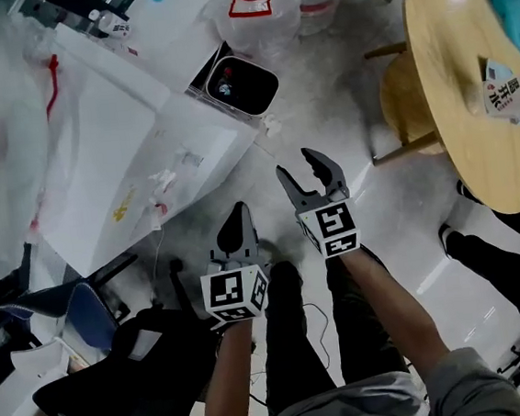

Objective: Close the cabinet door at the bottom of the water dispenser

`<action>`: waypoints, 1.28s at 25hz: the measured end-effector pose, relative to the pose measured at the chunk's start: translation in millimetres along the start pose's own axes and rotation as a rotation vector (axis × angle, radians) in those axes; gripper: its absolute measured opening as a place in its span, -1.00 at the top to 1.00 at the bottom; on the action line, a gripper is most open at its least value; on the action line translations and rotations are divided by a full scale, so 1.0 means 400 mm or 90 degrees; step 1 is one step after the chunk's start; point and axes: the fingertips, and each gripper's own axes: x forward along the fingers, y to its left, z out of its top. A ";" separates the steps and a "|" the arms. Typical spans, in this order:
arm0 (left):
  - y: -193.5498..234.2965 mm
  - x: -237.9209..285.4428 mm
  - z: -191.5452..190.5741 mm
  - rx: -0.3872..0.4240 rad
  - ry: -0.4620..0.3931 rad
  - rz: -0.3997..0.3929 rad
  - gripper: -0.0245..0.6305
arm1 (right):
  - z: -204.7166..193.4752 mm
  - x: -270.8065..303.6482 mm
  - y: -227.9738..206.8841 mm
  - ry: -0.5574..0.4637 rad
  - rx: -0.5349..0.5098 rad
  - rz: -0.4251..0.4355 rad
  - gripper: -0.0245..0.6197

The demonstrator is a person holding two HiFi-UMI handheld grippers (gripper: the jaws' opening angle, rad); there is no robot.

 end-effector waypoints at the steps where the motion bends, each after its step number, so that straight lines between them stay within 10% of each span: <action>1: -0.009 -0.016 0.026 0.002 -0.007 0.001 0.90 | 0.029 -0.028 0.009 -0.007 0.002 0.005 0.20; 16: -0.199 -0.288 0.412 0.038 -0.129 -0.026 0.90 | 0.493 -0.419 0.166 -0.127 -0.058 0.079 0.78; 32: -0.309 -0.576 0.691 0.076 -0.228 -0.030 0.90 | 0.784 -0.709 0.340 -0.199 -0.061 0.132 0.90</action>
